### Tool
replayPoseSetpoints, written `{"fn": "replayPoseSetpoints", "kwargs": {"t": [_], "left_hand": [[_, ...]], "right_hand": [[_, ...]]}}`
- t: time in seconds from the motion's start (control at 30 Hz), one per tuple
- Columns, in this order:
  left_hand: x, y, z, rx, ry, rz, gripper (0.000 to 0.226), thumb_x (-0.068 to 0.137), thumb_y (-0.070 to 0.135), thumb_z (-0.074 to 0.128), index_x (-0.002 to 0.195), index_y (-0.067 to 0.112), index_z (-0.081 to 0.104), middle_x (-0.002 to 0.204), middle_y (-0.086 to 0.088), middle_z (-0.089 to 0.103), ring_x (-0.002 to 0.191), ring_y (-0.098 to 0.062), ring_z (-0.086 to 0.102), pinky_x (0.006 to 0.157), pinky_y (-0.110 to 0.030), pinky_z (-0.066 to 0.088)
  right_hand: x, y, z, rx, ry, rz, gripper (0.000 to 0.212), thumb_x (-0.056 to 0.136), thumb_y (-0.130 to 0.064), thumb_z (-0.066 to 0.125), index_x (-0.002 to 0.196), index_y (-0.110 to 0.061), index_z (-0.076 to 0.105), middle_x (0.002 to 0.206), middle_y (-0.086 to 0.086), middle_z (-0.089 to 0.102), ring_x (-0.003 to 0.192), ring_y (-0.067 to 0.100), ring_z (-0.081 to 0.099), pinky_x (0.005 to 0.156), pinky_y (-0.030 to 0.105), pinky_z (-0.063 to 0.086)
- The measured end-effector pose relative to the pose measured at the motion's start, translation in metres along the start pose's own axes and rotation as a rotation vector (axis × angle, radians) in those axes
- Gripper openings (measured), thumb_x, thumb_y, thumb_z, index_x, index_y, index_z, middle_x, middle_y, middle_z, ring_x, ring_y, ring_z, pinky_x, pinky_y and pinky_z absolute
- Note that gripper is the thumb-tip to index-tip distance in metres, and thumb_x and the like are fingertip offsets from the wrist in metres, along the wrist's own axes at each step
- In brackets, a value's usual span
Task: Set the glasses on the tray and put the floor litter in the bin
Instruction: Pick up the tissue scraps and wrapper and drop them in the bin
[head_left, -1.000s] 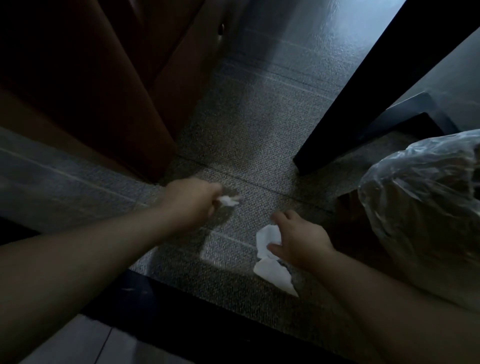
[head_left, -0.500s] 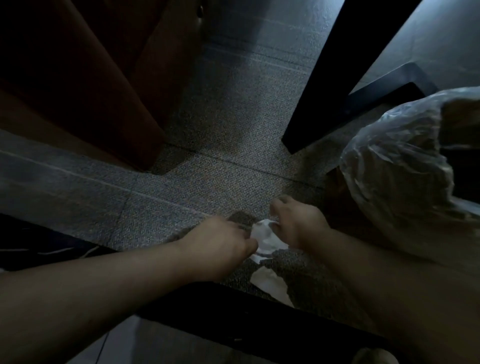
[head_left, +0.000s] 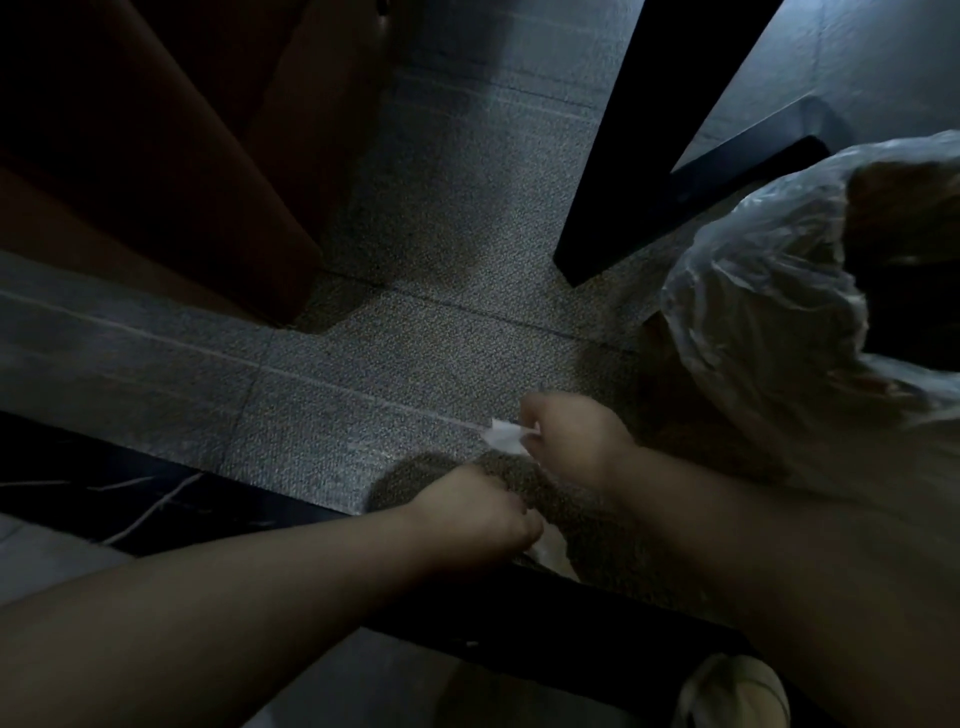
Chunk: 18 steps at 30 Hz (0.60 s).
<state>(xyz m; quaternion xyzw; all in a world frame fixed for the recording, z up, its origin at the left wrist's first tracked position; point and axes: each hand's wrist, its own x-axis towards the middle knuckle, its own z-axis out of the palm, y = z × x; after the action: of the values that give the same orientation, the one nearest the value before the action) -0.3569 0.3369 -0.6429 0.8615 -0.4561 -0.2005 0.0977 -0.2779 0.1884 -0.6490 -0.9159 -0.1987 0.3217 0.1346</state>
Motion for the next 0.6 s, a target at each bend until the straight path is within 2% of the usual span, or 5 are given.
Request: {"fn": "replayPoseSetpoints", "kwargs": {"t": [0.13,0.2,0.27,0.47,0.6], "left_hand": [[0.012,0.000,0.012,-0.050,-0.071,-0.082,0.013,0.074,0.022,0.054,0.081,0.013,0.059,0.064,-0.009,0.066,0.054,-0.032,0.064,0.046,-0.027,0.040],[0.016,0.000,0.018,-0.040,-0.069,-0.150,0.024,0.077,0.023,0.056,0.099,0.014,0.059,0.071,-0.010,0.068,0.061,-0.032,0.065,0.048,-0.027,0.032],[0.018,0.002,0.025,-0.112,-0.134,-0.249,0.029,0.085,0.024,0.051,0.113,0.016,0.051,0.088,-0.012,0.068,0.076,-0.035,0.065,0.054,-0.032,0.032],[0.021,0.013,0.036,-0.063,-0.273,-0.278,0.019,0.090,0.021,0.045,0.105,0.013,0.053,0.106,-0.010,0.060,0.093,-0.034,0.061,0.072,-0.039,0.046],[0.019,0.000,0.001,-0.061,-0.246,-0.366,0.018,0.089,0.024,0.051,0.105,0.017,0.055,0.109,-0.006,0.060,0.100,-0.027,0.061,0.067,-0.032,0.041]], "right_hand": [[0.006,-0.009,-0.021,0.153,0.110,0.033,0.012,0.092,-0.027,0.055,0.094,-0.016,0.058,0.087,0.007,0.062,0.080,0.028,0.057,0.060,0.032,0.039],[0.006,-0.013,-0.030,0.171,0.139,0.033,0.012,0.092,-0.029,0.056,0.094,-0.017,0.057,0.083,0.004,0.057,0.075,0.026,0.054,0.058,0.031,0.036],[0.007,-0.019,-0.039,0.164,0.167,0.002,0.014,0.092,-0.029,0.056,0.096,-0.016,0.058,0.085,0.004,0.057,0.077,0.026,0.054,0.059,0.032,0.038],[0.003,-0.029,-0.059,0.100,0.211,-0.102,0.015,0.091,-0.023,0.053,0.099,-0.012,0.059,0.092,0.009,0.063,0.083,0.027,0.056,0.059,0.030,0.034],[0.000,-0.042,-0.090,0.009,0.234,-0.169,0.011,0.088,-0.022,0.053,0.094,-0.015,0.057,0.090,0.006,0.063,0.084,0.027,0.057,0.063,0.033,0.041]]}}
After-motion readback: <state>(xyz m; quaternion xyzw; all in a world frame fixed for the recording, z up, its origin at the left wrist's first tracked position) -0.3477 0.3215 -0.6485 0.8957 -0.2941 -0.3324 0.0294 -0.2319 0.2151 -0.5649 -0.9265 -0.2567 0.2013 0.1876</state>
